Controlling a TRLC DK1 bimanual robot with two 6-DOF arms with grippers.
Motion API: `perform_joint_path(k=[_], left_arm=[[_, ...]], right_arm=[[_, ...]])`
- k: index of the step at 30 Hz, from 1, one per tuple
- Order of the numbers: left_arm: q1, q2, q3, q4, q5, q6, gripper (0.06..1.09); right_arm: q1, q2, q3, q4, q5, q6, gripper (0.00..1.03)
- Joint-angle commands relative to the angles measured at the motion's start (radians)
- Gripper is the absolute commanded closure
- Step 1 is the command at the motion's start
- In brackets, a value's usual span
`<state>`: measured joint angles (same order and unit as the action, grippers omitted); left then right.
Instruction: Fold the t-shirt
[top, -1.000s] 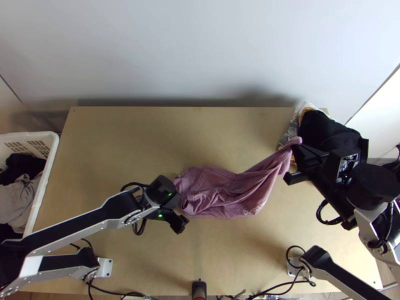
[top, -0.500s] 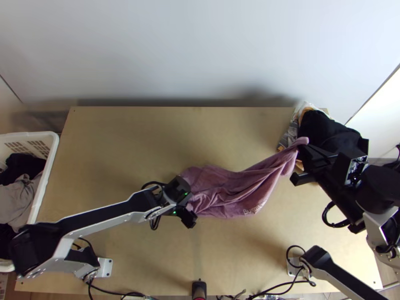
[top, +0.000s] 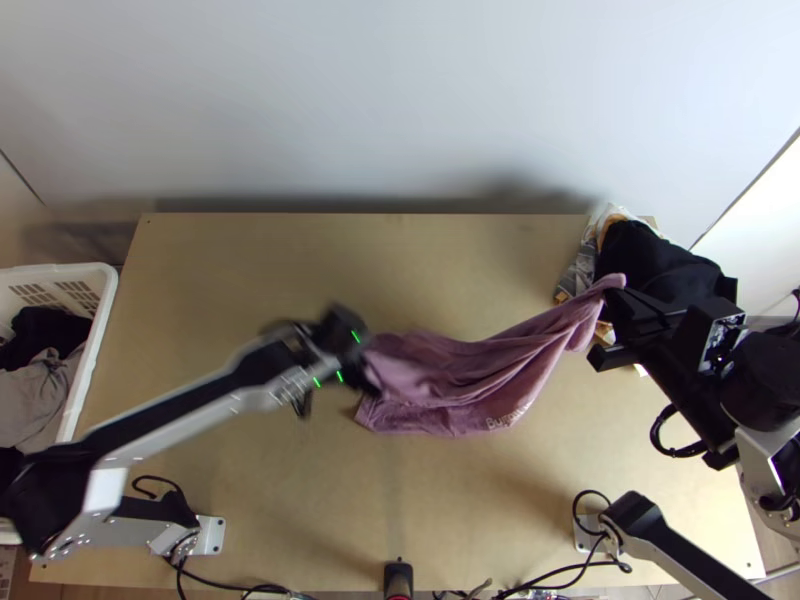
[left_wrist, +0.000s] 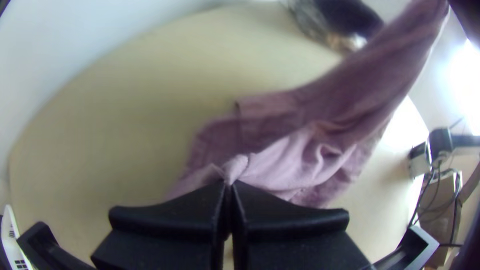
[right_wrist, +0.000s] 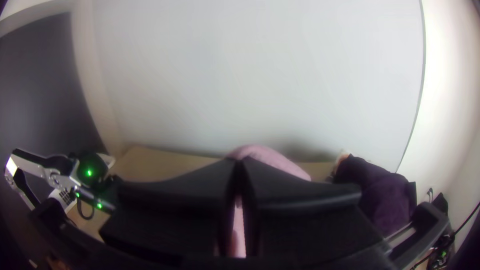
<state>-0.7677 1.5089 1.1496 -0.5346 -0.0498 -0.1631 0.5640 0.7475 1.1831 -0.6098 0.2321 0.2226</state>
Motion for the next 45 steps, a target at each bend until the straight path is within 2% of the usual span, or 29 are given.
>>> perform_joint_path(k=[1,6,12,15,24,27,32,38,45], left_arm=[[0.288,-0.111,0.309,-0.125,0.002,0.002,1.05],[0.512,-0.070,0.473,-0.127,0.038,-0.016,1.05],[0.654,-0.075,0.509,-0.085,0.038,-0.223,1.05],[0.670,-0.131,0.507,-0.048,0.038,-0.271,1.05],[0.660,-0.296,0.484,0.108,0.044,-0.263,1.05],[0.656,-0.320,0.476,0.162,0.028,-0.268,1.05],[0.656,-0.334,0.463,0.291,-0.143,-0.296,1.05],[0.680,-0.334,0.348,0.410,-0.157,-0.291,1.05],[0.714,-0.231,0.283,0.519,-0.162,-0.277,1.05]], right_arm=[[-0.004,-0.002,-0.005,0.002,0.001,-0.005,1.00],[-0.003,0.016,0.004,0.030,0.001,-0.008,1.00],[-0.012,0.062,0.081,0.071,0.003,-0.012,1.00],[-0.042,0.096,0.167,0.097,0.003,-0.009,1.00],[-0.130,0.219,0.421,0.196,0.006,-0.011,1.00],[-0.145,0.257,0.432,0.269,0.007,-0.009,1.00],[-0.145,0.337,0.470,0.443,0.101,-0.006,1.00],[-0.142,0.415,0.455,0.486,0.110,-0.012,1.00],[-0.162,0.533,0.411,0.645,0.110,-0.092,1.00]])
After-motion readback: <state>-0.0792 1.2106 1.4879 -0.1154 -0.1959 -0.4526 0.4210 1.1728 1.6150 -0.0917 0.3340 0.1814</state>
